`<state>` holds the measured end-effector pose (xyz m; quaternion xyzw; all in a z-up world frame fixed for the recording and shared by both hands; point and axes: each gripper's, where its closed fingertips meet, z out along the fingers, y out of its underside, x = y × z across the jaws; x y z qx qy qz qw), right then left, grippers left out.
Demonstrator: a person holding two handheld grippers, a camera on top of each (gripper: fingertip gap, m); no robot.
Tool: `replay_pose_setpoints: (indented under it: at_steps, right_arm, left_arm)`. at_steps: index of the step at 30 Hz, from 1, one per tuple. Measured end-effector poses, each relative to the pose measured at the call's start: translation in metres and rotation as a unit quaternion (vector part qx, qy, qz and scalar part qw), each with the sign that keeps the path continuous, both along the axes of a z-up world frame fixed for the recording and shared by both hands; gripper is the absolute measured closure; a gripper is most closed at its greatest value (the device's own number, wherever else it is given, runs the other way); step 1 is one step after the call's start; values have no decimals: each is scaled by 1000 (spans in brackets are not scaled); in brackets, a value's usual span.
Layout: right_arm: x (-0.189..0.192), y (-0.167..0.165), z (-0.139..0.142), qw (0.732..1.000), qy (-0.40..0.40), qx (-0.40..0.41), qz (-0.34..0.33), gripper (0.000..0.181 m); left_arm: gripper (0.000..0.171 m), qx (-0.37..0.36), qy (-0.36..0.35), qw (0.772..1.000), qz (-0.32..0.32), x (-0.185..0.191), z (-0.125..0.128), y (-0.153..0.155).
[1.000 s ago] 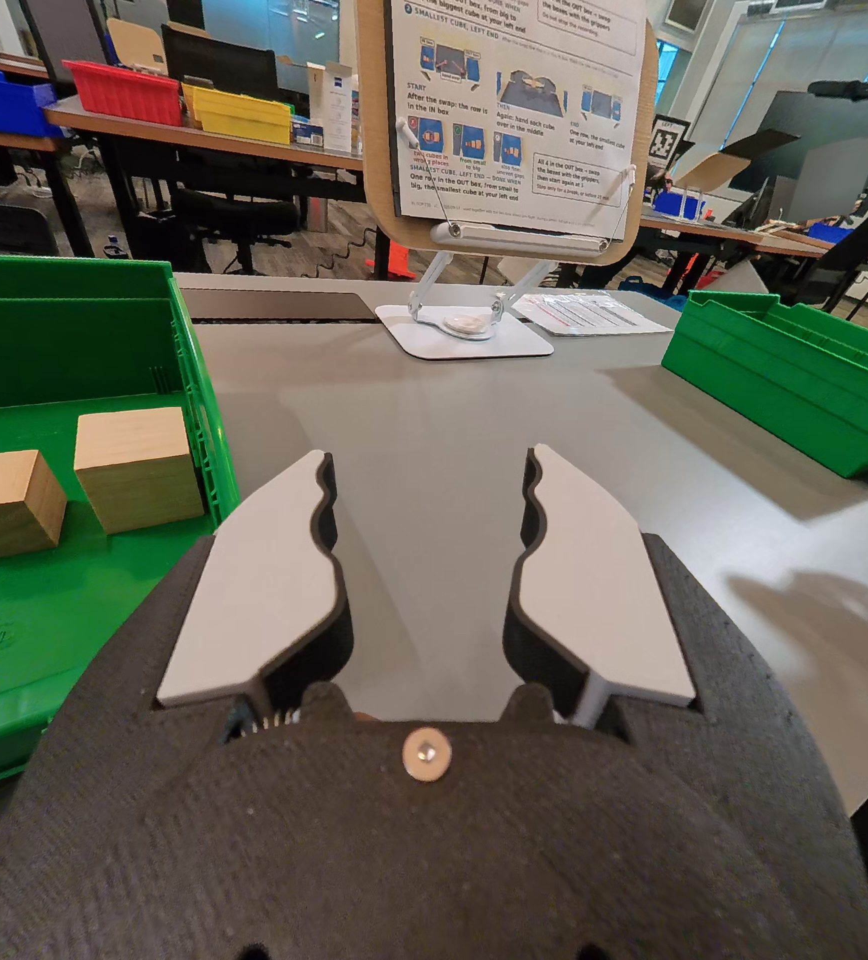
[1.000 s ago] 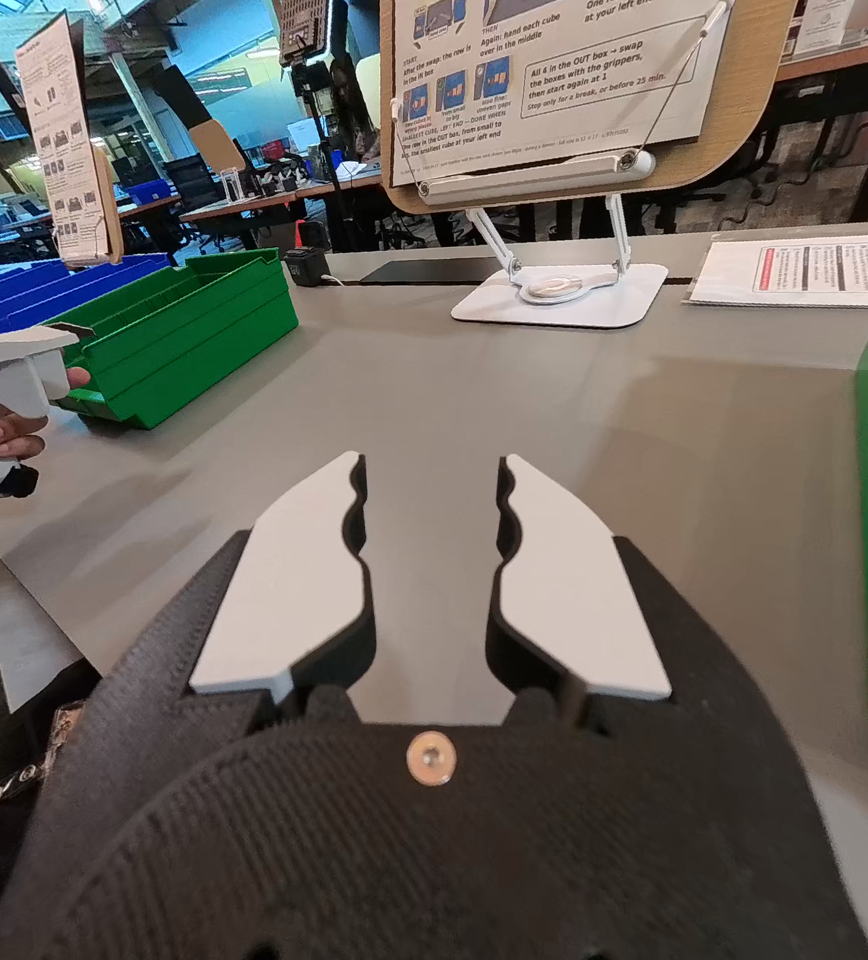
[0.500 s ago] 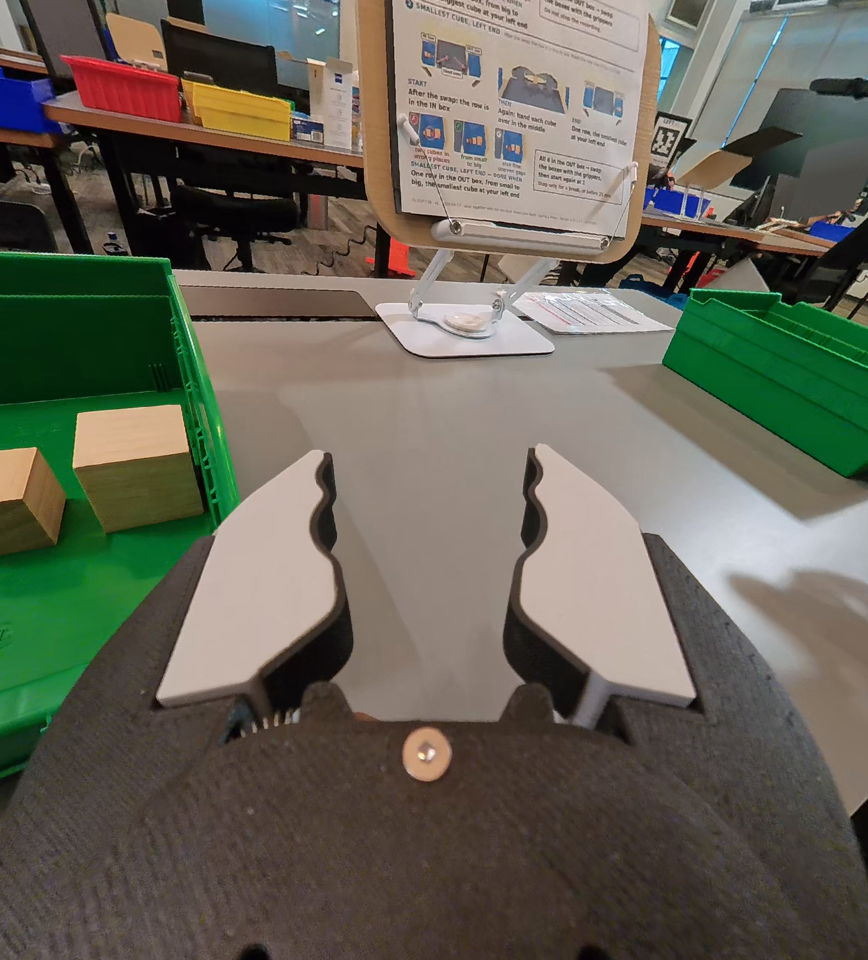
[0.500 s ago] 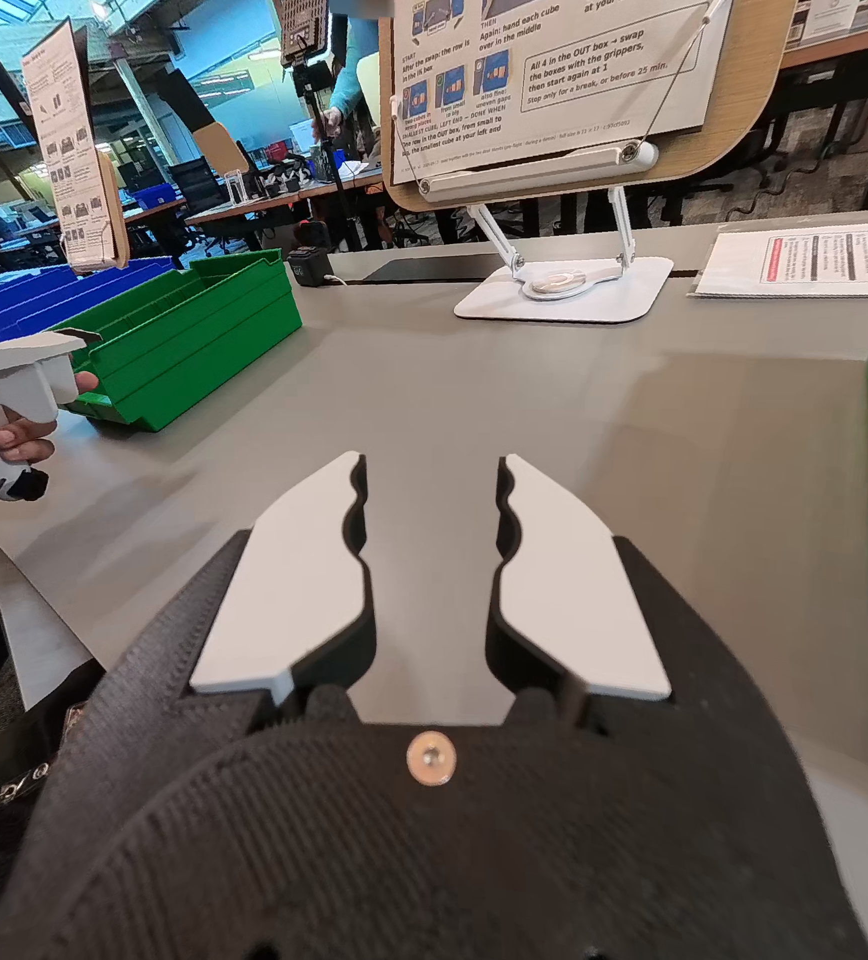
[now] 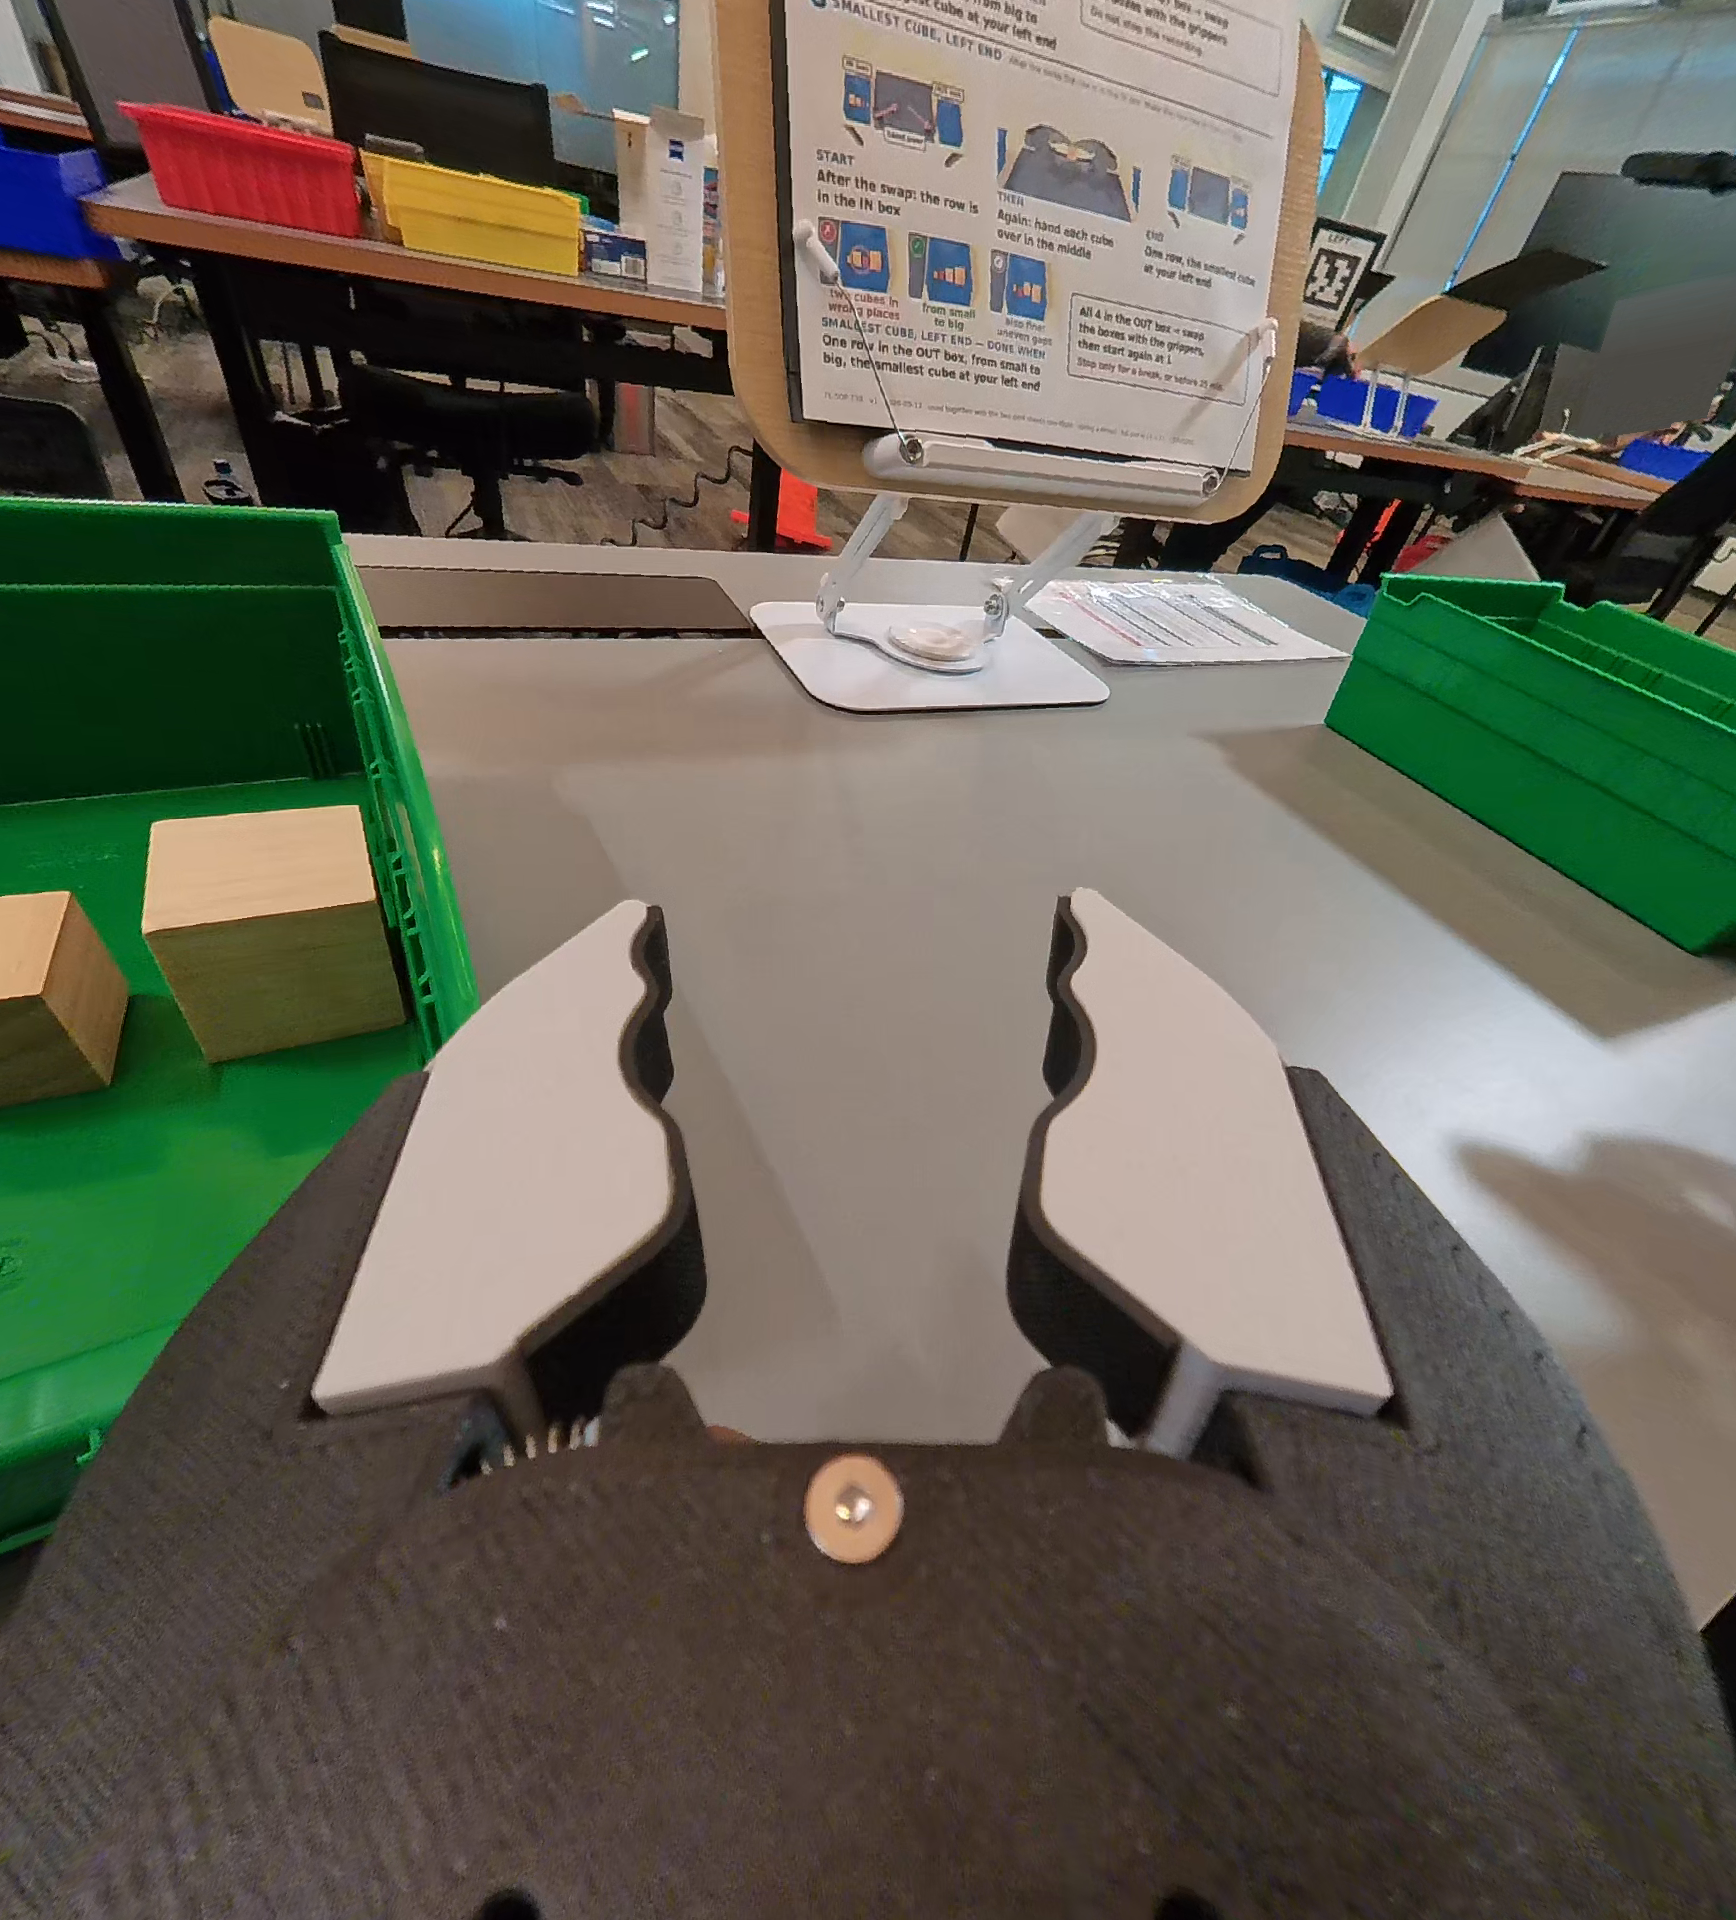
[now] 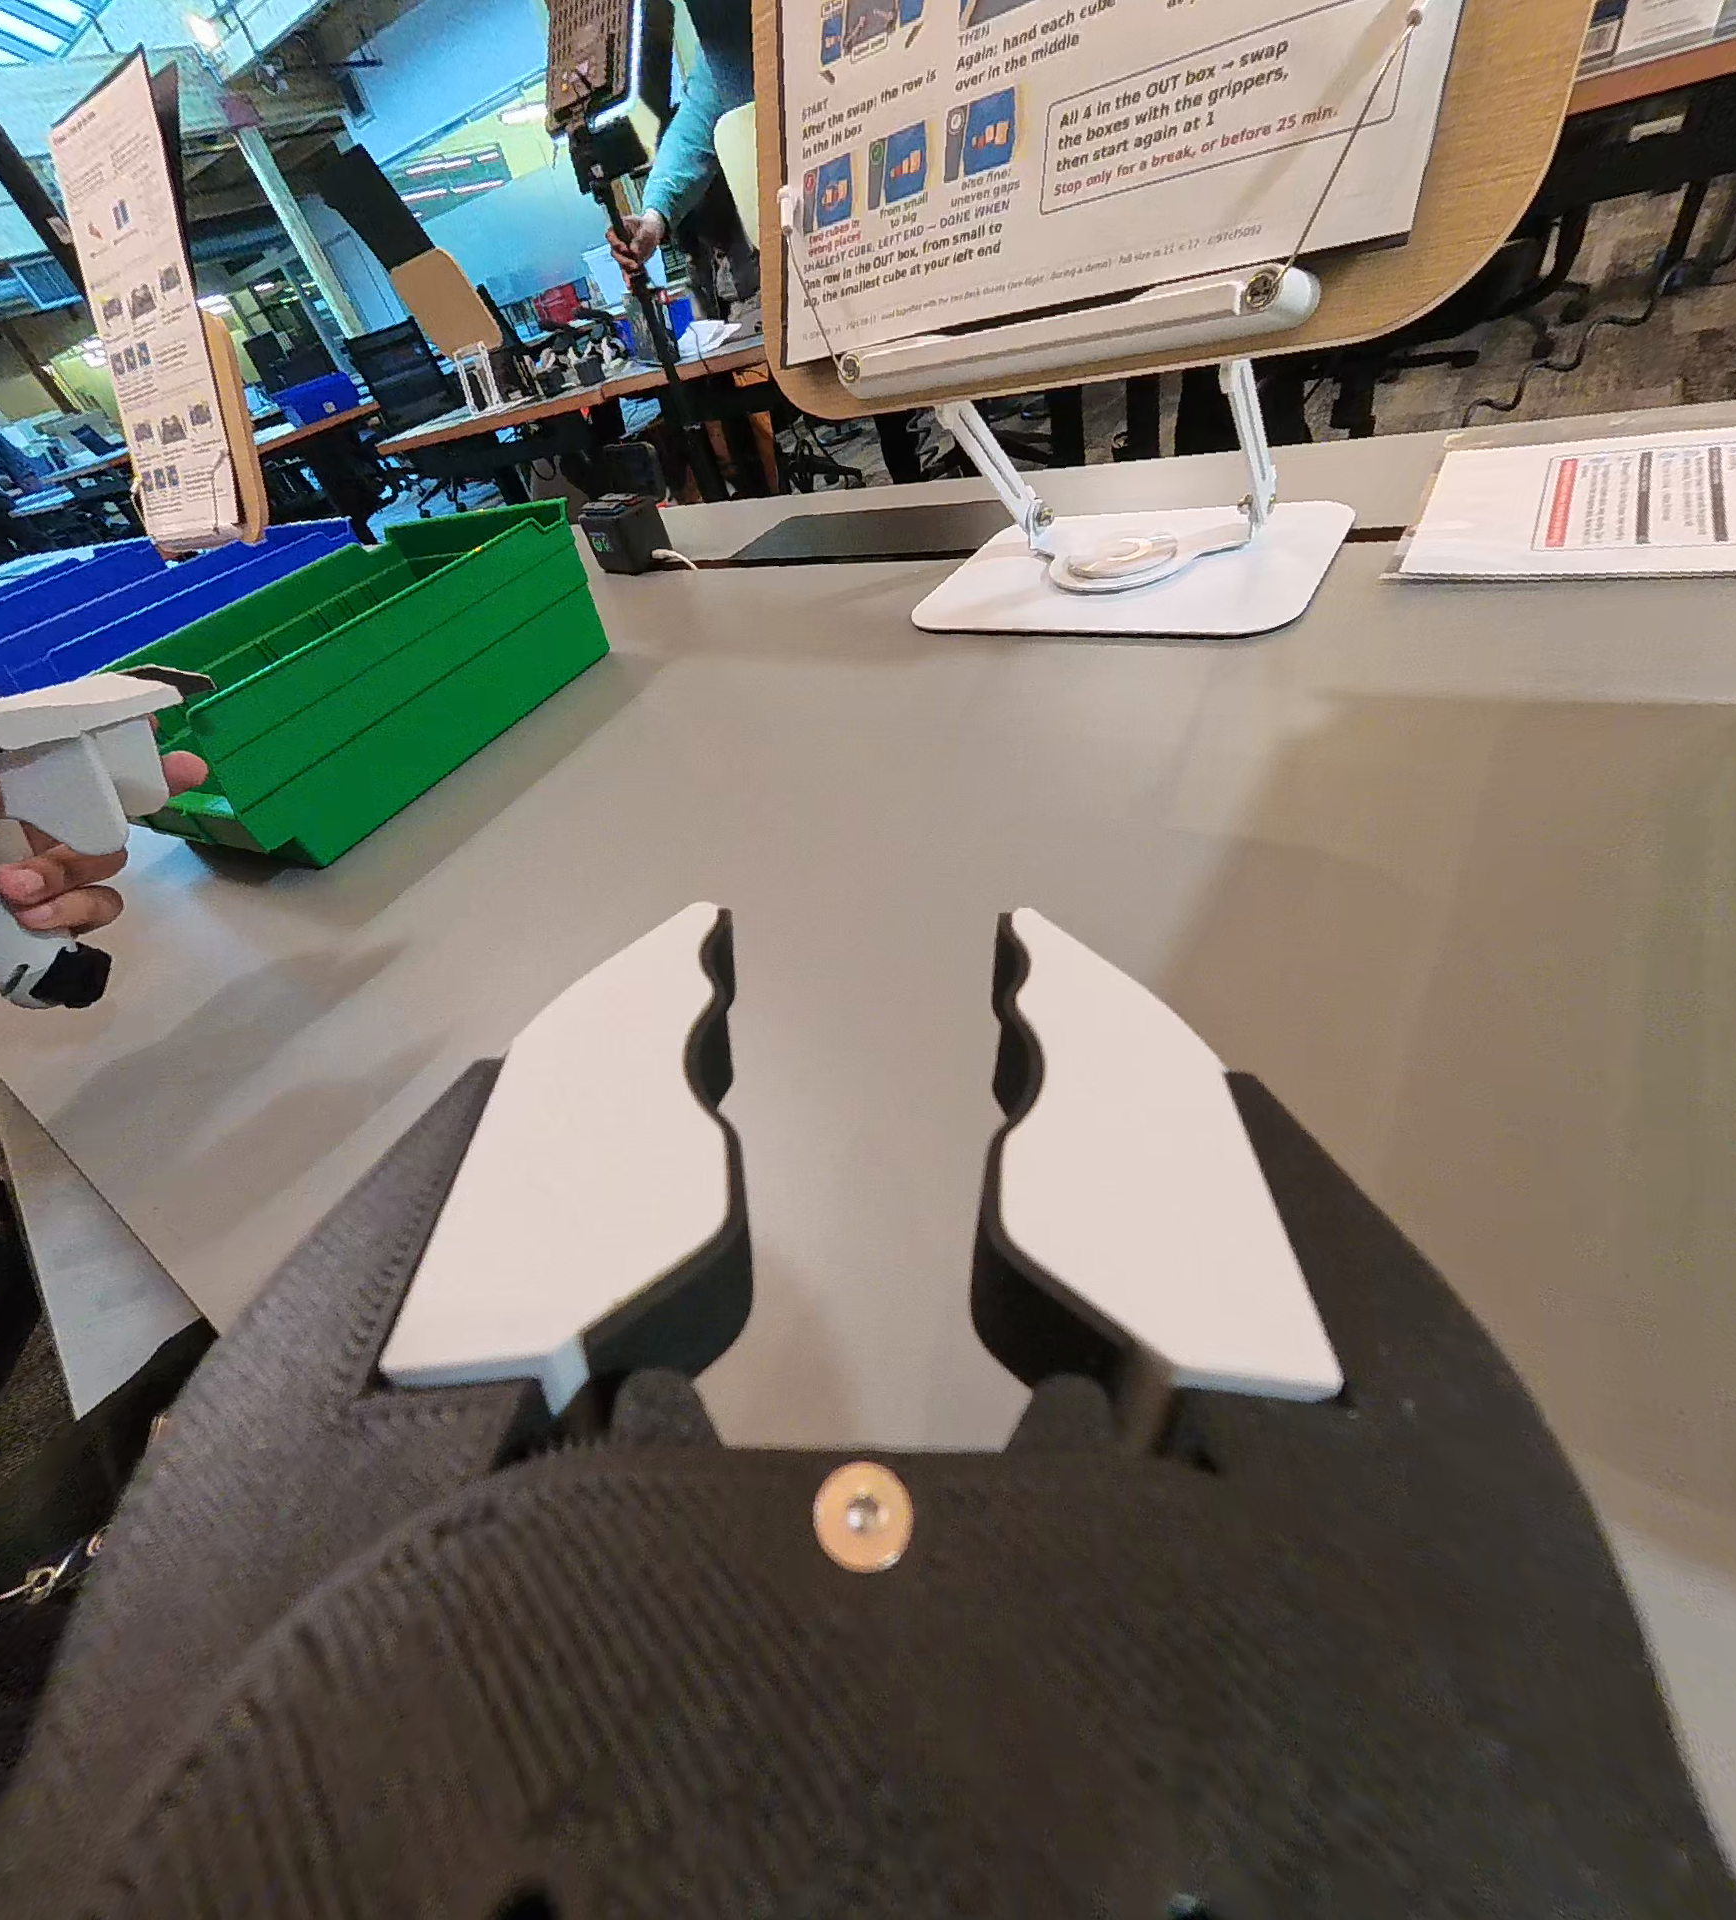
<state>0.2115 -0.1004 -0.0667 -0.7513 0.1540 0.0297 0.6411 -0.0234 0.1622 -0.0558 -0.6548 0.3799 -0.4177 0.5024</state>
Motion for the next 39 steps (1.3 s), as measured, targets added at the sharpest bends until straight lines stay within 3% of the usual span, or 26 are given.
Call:
replay_pose_setpoints:
  at_steps: [14,19,26,32,36,39]
  right_arm:
    - [-2,0,-2,1000,18,-1,10,133]
    - [-3,0,-1,1000,20,3,12,132]
    - [-3,0,0,1000,25,6,13,132]
    - [-3,1,-1,1000,25,5,14,132]
    - [-3,1,-1,1000,27,4,15,132]
    - [-3,0,-1,1000,27,4,14,132]
  left_arm:
    - [102,1,-5,1000,0,-1,2,0]
    - [116,-7,-18,1000,-23,1,5,-5]
    - [117,-11,-18,1000,-23,0,5,-5]
    - [131,-8,-25,999,-31,0,7,-7]
    - [170,-25,-40,996,-76,1,11,-17]
    - [171,-30,-50,994,-91,0,14,-20]
